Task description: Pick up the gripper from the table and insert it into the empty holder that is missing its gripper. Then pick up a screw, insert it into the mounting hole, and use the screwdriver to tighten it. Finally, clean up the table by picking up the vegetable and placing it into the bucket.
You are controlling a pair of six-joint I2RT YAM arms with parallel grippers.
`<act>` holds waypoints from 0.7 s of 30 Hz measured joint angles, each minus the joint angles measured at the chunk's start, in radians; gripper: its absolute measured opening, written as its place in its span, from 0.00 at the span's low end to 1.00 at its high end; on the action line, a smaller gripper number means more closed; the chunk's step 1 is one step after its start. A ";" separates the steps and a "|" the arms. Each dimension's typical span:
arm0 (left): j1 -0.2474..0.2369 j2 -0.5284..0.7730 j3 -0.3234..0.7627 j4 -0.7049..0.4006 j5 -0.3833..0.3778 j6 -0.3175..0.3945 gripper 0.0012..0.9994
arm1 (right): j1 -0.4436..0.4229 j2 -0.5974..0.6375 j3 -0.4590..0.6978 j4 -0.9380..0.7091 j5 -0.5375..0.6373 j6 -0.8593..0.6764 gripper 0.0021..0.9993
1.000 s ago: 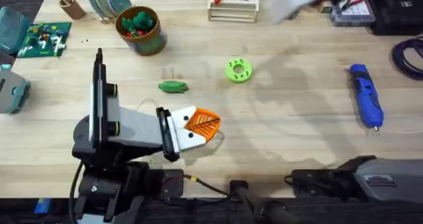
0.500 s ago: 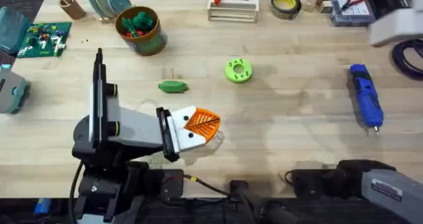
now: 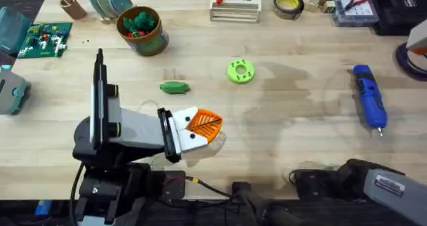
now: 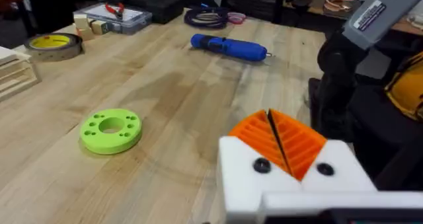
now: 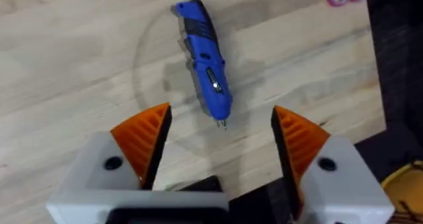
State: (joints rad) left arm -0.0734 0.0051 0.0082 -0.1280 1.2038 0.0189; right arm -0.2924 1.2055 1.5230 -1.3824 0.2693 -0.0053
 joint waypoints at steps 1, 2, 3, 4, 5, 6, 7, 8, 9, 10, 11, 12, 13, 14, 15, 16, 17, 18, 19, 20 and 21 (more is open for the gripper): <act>0.000 0.000 0.000 0.000 0.000 0.000 0.01 | -0.001 0.004 0.000 0.012 -0.002 -0.018 0.91; 0.000 0.000 0.000 0.000 -0.002 0.000 0.01 | -0.004 0.010 0.000 0.022 -0.005 -0.037 0.91; 0.000 0.000 0.000 0.000 -0.003 0.000 0.01 | -0.011 0.020 0.000 0.031 -0.005 -0.057 0.91; 0.000 0.000 0.000 0.000 -0.003 0.000 0.01 | -0.018 0.030 0.000 0.038 -0.005 -0.072 0.91; 0.000 0.000 0.000 0.000 -0.003 0.000 0.01 | -0.027 0.043 0.000 0.045 -0.005 -0.082 0.91; 0.000 0.000 0.000 0.000 -0.003 0.000 0.01 | -0.038 0.059 0.000 0.051 -0.005 -0.092 0.91; 0.000 0.000 0.000 0.000 -0.003 0.000 0.01 | -0.049 0.078 0.000 0.058 -0.005 -0.100 0.91; 0.000 0.000 0.000 0.000 -0.003 0.000 0.01 | -0.057 0.099 0.000 0.067 -0.006 -0.105 0.91; 0.000 0.000 0.000 0.000 -0.003 0.000 0.01 | -0.064 0.122 0.000 0.071 -0.007 -0.108 0.91; 0.000 0.000 0.000 0.000 -0.003 0.000 0.01 | -0.067 0.142 0.000 0.071 -0.009 -0.112 0.91; 0.000 0.000 0.000 0.000 -0.003 0.000 0.01 | -0.068 0.167 0.000 0.069 -0.010 -0.115 0.91; 0.000 0.000 0.000 0.000 -0.003 0.000 0.01 | -0.068 0.191 0.000 0.064 -0.013 -0.118 0.91; 0.000 0.000 0.000 0.000 -0.003 0.000 0.01 | -0.068 0.214 0.000 0.054 -0.013 -0.120 0.91; 0.000 0.000 0.000 0.000 -0.004 0.000 0.01 | -0.068 0.237 0.000 0.047 -0.015 -0.123 0.91; 0.000 0.000 0.000 0.000 -0.004 0.000 0.01 | -0.069 0.258 0.000 0.046 -0.017 -0.123 0.91; 0.000 0.000 0.000 0.000 -0.004 0.000 0.01 | -0.073 0.283 0.000 0.048 -0.020 -0.124 0.91; 0.000 0.000 0.000 0.000 -0.004 0.000 0.01 | -0.078 0.303 0.000 0.050 -0.022 -0.126 0.91; 0.000 0.000 0.000 0.000 -0.004 0.000 0.01 | -0.083 0.323 0.000 0.051 -0.024 -0.126 0.91; 0.000 0.000 0.000 0.000 -0.004 0.000 0.01 | -0.090 0.343 0.000 0.055 -0.024 -0.127 0.91; 0.000 0.000 0.000 0.000 -0.004 0.000 0.01 | -0.098 0.365 0.000 0.063 -0.024 -0.127 0.91; 0.000 0.000 0.000 0.000 -0.004 0.000 0.01 | -0.106 0.385 0.000 0.069 -0.025 -0.127 0.91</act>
State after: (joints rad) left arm -0.0734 0.0051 0.0082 -0.1276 1.1995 0.0193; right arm -0.3984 1.5909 1.5227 -1.3129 0.2447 -0.1322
